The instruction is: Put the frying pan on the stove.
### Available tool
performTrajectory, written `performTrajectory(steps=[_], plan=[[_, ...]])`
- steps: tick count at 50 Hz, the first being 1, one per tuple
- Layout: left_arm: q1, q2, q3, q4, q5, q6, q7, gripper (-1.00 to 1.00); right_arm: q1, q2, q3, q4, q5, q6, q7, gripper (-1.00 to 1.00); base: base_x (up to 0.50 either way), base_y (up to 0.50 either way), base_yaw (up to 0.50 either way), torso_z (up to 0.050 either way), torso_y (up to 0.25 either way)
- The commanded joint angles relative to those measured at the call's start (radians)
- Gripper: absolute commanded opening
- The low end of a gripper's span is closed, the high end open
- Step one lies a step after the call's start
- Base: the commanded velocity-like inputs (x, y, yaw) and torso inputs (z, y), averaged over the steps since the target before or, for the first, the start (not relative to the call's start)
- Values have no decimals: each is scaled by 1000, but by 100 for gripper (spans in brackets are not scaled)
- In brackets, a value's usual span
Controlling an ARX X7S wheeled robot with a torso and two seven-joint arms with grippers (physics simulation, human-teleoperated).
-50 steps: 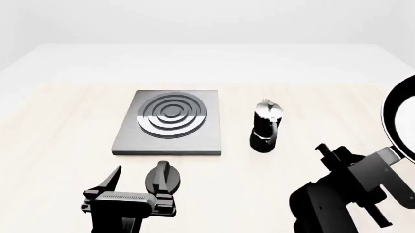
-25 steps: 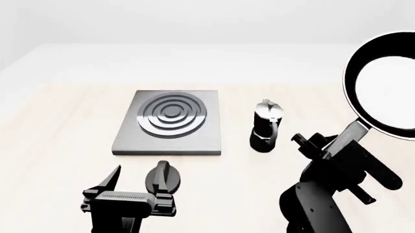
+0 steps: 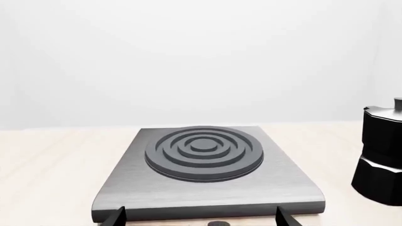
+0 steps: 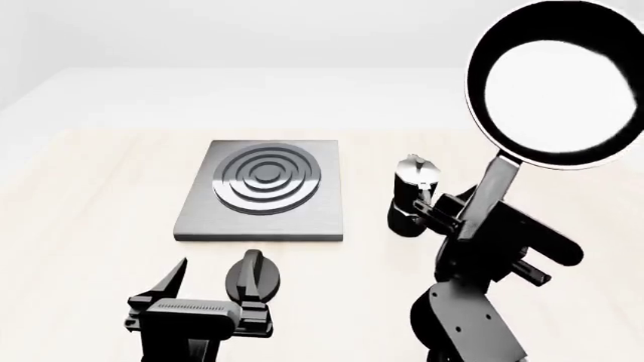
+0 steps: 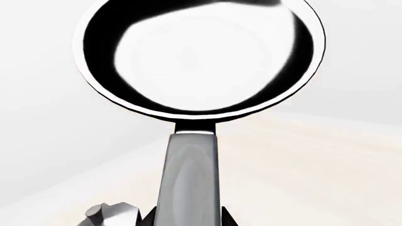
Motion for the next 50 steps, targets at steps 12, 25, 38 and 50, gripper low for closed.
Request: performTrajectory(steps=[12,25,38,50], plan=[[0,-2,5,-4,-2,7,-5,100,56,17,-122,-8,-44,-53,-168,-100,0,0,0,1,2],[0,-7,6,2,-5,4,-10,100,67,15,-177,-15,-38,-58,-228,-100,0,0,0,0,2],[-4,-9,9,0,-5,3,-14,100,83,24,-229,-38,11,-34,-313,-100,0,0,0,1,2],[-2,-11,15,-2,-2,8,-15,100,89,43,-268,-36,41,-22,-387,-100,0,0,0,1,2]])
